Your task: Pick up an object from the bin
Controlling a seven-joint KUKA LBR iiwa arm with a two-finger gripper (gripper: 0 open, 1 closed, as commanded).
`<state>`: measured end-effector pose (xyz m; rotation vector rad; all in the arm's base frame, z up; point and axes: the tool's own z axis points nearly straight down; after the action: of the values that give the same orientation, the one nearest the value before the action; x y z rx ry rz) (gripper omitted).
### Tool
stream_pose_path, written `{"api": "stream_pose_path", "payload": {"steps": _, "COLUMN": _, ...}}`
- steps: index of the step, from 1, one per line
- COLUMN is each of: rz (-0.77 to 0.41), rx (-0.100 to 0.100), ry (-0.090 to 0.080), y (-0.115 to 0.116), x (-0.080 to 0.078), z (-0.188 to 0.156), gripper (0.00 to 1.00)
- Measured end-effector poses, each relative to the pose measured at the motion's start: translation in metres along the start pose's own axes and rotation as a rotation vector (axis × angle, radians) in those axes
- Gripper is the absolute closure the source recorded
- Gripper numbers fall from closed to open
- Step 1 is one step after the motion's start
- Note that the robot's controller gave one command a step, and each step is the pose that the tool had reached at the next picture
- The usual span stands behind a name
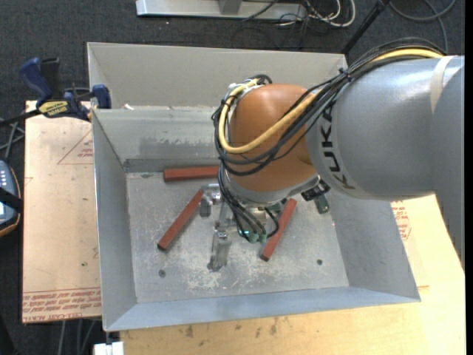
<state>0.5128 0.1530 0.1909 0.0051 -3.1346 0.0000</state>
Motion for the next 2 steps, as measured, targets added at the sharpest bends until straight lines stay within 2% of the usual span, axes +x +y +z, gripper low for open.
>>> {"api": "stream_pose_path", "payload": {"steps": 1, "rz": 0.003, "rx": -0.001, "ry": -0.007, "y": -0.001, "x": -0.002, "z": -0.003, "gripper": 0.00}}
{"api": "stream_pose_path", "payload": {"steps": 2, "rz": -0.040, "rx": -0.001, "ry": -0.011, "y": 0.003, "x": -0.010, "z": 0.007, "gripper": 0.00}}
